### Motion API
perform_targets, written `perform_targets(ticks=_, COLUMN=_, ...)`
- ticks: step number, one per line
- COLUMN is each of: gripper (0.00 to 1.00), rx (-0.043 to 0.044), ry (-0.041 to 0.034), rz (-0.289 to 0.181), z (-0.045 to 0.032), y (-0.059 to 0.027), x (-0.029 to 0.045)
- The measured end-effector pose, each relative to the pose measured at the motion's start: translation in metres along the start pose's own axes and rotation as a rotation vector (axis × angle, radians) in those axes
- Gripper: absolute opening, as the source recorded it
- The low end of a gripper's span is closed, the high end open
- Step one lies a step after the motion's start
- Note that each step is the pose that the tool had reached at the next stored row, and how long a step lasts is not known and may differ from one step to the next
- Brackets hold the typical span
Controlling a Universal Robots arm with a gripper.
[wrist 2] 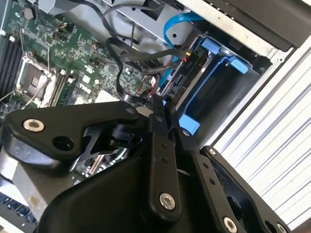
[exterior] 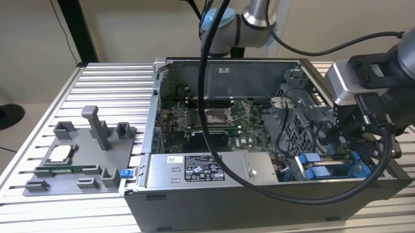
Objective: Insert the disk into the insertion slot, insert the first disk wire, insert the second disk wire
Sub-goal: 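Insert the second disk wire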
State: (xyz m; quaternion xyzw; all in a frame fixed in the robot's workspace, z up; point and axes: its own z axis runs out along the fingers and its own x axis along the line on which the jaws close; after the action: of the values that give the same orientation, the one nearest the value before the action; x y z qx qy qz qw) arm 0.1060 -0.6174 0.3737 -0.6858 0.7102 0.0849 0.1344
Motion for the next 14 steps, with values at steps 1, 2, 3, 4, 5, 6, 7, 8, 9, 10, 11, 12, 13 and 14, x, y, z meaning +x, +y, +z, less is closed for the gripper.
perform_targets(ticks=1, gripper=0.00, rx=0.0067, ry=0.0040, rz=-0.002, z=0.0002, y=0.0023, x=0.0002)
perform_targets(ticks=2, gripper=0.00, rx=0.0125, ry=0.0078, rz=-0.005, z=0.0004, y=0.0048, x=0.0004)
perform_targets(ticks=3, gripper=0.00, rx=0.0177, ry=0.0114, rz=-0.007, z=0.0007, y=0.0075, x=0.0006)
perform_targets(ticks=4, gripper=0.00, rx=0.0234, ry=0.0143, rz=-0.009, z=0.0010, y=0.0101, x=0.0008)
perform_targets(ticks=5, gripper=0.00, rx=0.0302, ry=0.0171, rz=-0.011, z=0.0013, y=0.0126, x=0.0010)
perform_targets(ticks=6, gripper=0.00, rx=0.0369, ry=0.0193, rz=-0.013, z=0.0018, y=0.0144, x=0.0013)
perform_targets(ticks=7, gripper=0.00, rx=0.0432, ry=0.0213, rz=-0.015, z=0.0024, y=0.0157, x=0.0015)
perform_targets(ticks=8, gripper=0.00, rx=0.0484, ry=0.0228, rz=-0.017, z=0.0031, y=0.0165, x=0.0018)
perform_targets(ticks=9, gripper=0.00, rx=0.0513, ry=0.0239, rz=-0.018, z=0.0042, y=0.0169, x=0.0022)
perform_targets(ticks=10, gripper=0.00, rx=0.0519, ry=0.0239, rz=-0.018, z=0.0045, y=0.0169, x=0.0023)
perform_targets(ticks=11, gripper=0.00, rx=0.0520, ry=0.0240, rz=-0.018, z=0.0044, y=0.0169, x=0.0022)
perform_targets(ticks=12, gripper=0.00, rx=0.0520, ry=0.0242, rz=-0.018, z=0.0044, y=0.0169, x=0.0022)
perform_targets(ticks=13, gripper=0.00, rx=0.0521, ry=0.0243, rz=-0.018, z=0.0043, y=0.0169, x=0.0022)
perform_targets(ticks=14, gripper=0.00, rx=0.0521, ry=0.0243, rz=-0.018, z=0.0043, y=0.0170, x=0.0022)
